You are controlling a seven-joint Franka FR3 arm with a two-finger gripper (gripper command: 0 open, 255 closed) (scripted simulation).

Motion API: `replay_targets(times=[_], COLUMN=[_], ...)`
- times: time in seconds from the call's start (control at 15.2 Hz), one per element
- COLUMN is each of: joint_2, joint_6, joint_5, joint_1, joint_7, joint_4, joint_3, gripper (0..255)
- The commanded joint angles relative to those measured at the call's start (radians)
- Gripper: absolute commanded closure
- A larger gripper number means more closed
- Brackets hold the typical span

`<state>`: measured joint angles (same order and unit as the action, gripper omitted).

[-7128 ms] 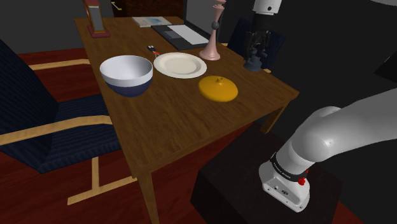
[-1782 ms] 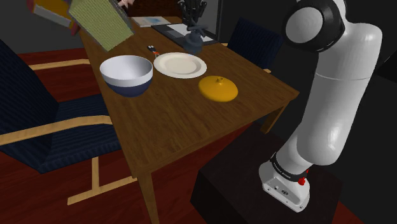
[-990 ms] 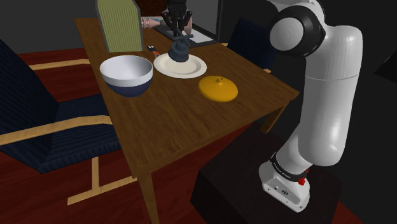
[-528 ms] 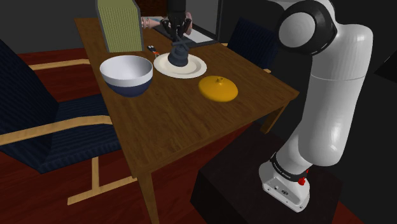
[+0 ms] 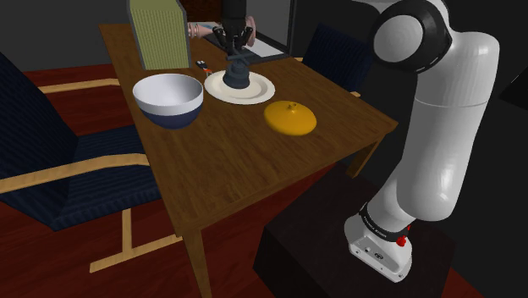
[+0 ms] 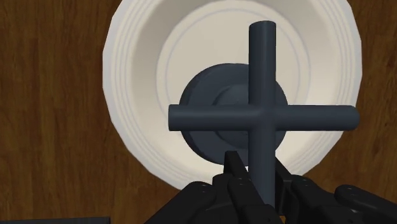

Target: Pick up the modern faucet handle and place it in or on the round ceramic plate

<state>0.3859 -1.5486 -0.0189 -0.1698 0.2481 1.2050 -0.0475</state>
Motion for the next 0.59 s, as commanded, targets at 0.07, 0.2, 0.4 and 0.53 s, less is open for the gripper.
replay_targets(times=[0.07,0.2,0.4,0.53], joint_2=[0.0,-0.029,0.006,0.048], joint_6=[0.046,0.028,0.053,0.143], joint_5=[-0.002,-0.001,-0.002,-0.004], joint_1=[0.0,0.0,-0.003,-0.001], joint_7=[-0.003,-0.003,0.003,0.003], joint_4=[0.025,0.071,0.011,-0.121], joint_3=[0.001,0.001,0.003,0.003], gripper=[0,0,0,0])
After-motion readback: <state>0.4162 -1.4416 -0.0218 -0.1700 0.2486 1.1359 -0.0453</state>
